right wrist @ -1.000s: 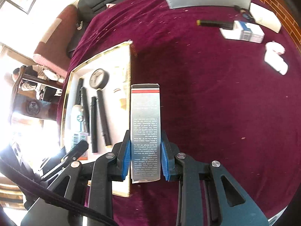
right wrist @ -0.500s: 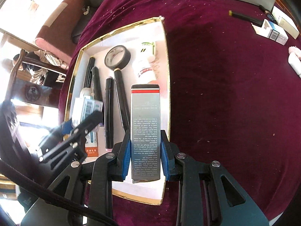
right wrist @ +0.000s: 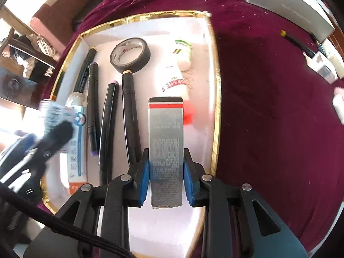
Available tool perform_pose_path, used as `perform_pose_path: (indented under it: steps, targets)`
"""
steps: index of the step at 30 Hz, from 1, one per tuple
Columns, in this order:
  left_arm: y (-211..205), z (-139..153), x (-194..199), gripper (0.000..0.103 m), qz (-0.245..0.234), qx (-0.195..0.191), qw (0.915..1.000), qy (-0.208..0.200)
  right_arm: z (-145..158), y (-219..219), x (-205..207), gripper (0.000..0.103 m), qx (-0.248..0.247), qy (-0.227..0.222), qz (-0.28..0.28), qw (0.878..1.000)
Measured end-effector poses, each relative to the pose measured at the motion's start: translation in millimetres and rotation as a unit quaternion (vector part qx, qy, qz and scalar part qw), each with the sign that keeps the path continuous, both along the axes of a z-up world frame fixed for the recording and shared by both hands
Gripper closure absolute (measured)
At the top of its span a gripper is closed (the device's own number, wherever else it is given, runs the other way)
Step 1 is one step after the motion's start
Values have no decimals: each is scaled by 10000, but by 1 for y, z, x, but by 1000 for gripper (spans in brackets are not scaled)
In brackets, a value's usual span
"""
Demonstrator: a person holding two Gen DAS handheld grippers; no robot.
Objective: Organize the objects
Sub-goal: 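Carry both boxes toward white tray with both tools, then lower both boxes into the tray and open both tools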
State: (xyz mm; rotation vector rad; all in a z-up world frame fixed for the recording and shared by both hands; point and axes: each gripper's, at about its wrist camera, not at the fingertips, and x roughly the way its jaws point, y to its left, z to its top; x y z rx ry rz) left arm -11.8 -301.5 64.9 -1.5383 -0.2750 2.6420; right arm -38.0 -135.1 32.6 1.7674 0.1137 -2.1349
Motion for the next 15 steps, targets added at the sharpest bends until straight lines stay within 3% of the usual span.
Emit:
perform_pose_path:
  steps: [10,15]
  targets:
    - [-22,-5,3,74,225,93,9997,-79,-7,-49,-8,78,-250,-99,520,9983]
    - [-17,-3,0,74,111,168,9998,-63,-1,-25,-16,78,-370,-154,251,9989]
